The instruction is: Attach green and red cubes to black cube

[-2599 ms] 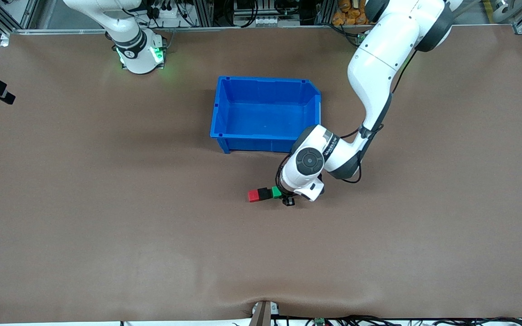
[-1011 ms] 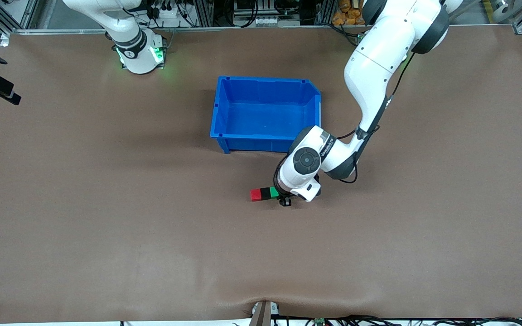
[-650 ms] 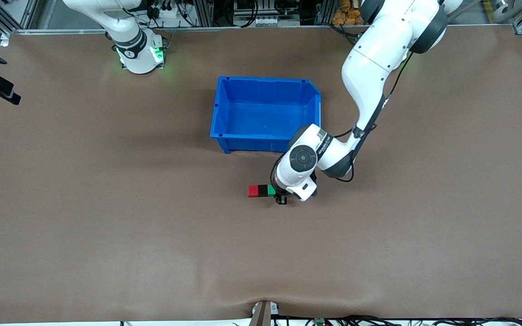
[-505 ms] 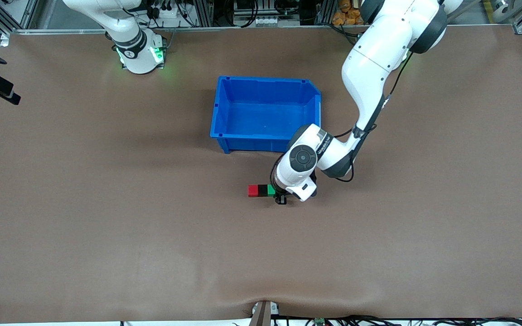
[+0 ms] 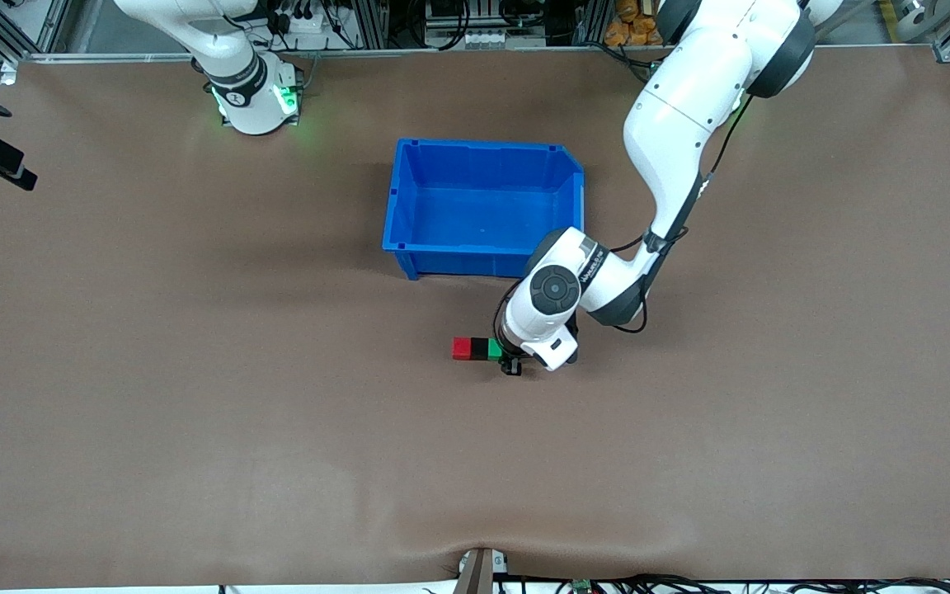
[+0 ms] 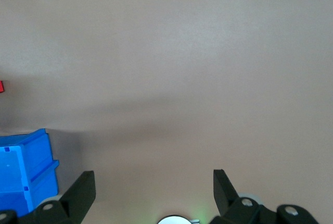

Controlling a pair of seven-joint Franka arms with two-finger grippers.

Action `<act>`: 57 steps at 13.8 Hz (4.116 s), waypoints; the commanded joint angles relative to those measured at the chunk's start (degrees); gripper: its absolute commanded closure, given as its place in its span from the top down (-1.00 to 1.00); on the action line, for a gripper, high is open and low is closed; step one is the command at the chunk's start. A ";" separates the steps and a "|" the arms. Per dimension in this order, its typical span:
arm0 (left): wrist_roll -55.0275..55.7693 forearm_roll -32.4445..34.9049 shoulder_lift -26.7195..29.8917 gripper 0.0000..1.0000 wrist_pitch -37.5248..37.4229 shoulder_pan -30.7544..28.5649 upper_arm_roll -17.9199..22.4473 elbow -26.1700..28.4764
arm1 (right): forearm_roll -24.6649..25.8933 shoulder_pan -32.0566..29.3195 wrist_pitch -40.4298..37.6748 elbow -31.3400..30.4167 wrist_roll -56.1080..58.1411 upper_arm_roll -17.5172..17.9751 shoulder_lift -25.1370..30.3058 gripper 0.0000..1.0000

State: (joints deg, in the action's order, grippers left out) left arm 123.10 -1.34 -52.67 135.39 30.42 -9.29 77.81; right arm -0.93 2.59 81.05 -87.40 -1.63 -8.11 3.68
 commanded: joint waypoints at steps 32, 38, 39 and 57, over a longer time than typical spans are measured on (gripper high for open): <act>-82.35 9.96 37.81 1.00 -52.58 -20.47 0.51 -2.31 | 0.32 -0.48 -1.07 0.74 0.22 0.02 -0.34 1.00; -97.76 5.50 47.97 1.00 -54.63 -27.50 0.07 6.87 | 0.23 -0.57 -0.89 0.74 0.22 -0.15 -0.43 1.00; -101.09 2.95 52.62 1.00 -52.18 -29.00 0.24 12.23 | 0.14 -0.48 -0.98 0.83 0.13 -0.15 -0.43 1.00; -111.58 3.54 65.06 1.00 -53.56 -23.04 4.20 21.95 | 0.06 -0.48 -1.16 1.01 -0.13 -0.24 -0.43 1.00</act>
State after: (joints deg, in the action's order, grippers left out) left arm 12.87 1.61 12.46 82.07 7.34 -4.08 100.82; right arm -0.96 2.46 80.51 -87.44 -1.64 -8.42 3.63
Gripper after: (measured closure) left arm 0.000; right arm 0.000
